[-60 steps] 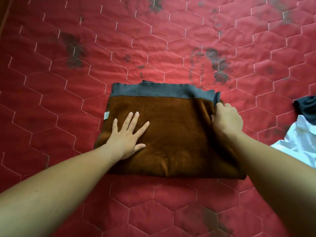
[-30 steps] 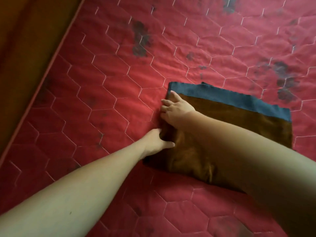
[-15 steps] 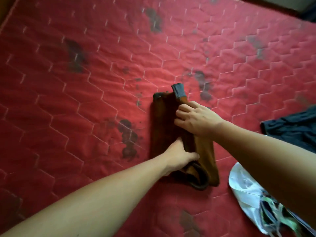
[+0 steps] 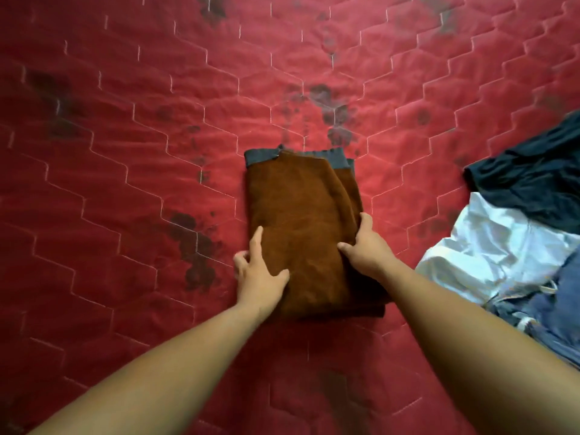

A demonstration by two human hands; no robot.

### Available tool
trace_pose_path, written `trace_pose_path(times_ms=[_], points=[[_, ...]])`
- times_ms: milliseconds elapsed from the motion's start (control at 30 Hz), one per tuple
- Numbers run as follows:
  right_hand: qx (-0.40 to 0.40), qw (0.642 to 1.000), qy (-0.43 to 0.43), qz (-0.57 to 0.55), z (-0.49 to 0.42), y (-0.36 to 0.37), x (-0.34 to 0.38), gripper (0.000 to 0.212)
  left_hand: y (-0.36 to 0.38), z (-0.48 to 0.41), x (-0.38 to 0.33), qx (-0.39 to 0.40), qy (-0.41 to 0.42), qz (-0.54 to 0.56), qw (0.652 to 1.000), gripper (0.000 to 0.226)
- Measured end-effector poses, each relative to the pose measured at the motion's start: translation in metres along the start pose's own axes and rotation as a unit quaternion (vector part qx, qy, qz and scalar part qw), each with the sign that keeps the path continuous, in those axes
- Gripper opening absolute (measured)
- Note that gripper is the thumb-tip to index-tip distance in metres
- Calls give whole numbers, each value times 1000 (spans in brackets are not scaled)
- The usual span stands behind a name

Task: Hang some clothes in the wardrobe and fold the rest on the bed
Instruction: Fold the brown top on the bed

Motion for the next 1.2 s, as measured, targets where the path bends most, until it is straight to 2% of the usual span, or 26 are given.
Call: trace_pose_path(times_ms=[67,133,200,267,333,367,400,433,467,533,567,600,667,700,767,833,900,967,1033,1067,1100,1167,1200], points=[[-20,1000,2,8,7,9,-2,87,3,-2,-1,13,24,24,999,97],[-14,1000,0,19,23,18,1,100,-9,-11,-8,32,46,-11,998,94],[10,999,-18,30,43,35,9,111,-34,-30,-15,47,92,-130,986,90],[62,997,-34,38,64,67,25,111,-66,-53,-30,30,162,-247,955,85],[148,988,-34,19,88,109,48,101,-100,-70,-44,-27,221,-343,913,80],[184,982,-31,2,97,125,60,89,-115,-75,-45,-60,223,-367,901,79],[192,981,-35,-1,102,130,71,69,-128,-78,-40,-86,196,-366,906,79],[152,987,-58,9,101,121,84,45,-137,-76,-28,-101,143,-338,925,80],[65,994,-88,28,96,101,95,31,-142,-68,-12,-109,78,-288,948,83],[-137,982,-121,49,79,45,105,34,-139,-42,18,-124,-28,-181,975,89],[-195,974,-107,44,68,22,102,43,-133,-29,29,-130,-60,-134,981,91],[-199,977,-70,41,54,7,94,59,-126,-18,38,-136,-78,-87,984,93],[-102,994,8,31,22,1,72,78,-111,-8,50,-134,-80,7,988,90],[-61,997,29,31,10,5,65,76,-107,-8,54,-130,-78,50,987,86],[-53,998,23,32,4,9,63,56,-111,-15,55,-128,-60,99,985,82],[-64,997,5,38,10,16,65,40,-122,-27,49,-104,-21,73,992,79],[-46,998,3,38,21,34,65,42,-140,-44,42,-85,22,14,996,77],[-11,999,7,30,31,56,64,47,-162,-59,33,-95,65,-26,993,76],[3,999,1,52,44,68,66,43,-178,-70,25,-104,105,-66,987,77],[-30,996,-14,87,50,63,68,39,-182,-72,23,-99,118,-96,983,80],[-99,985,-48,133,54,53,74,35,-182,-72,22,-90,124,-141,978,84],[-261,935,-160,177,65,30,93,37,-177,-69,17,-79,145,-270,949,88],[-304,911,-212,182,70,26,104,41,-171,-68,11,-75,178,-336,922,86]])
Point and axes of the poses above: each hand's wrist, its own z-axis away from the middle knuckle, its own y-axis out of the palm, x = y × z, the point moved 8 cm from there along -z, towards the middle knuckle, and after that the axes turned 14 degrees about y, right-handed, at the moved point
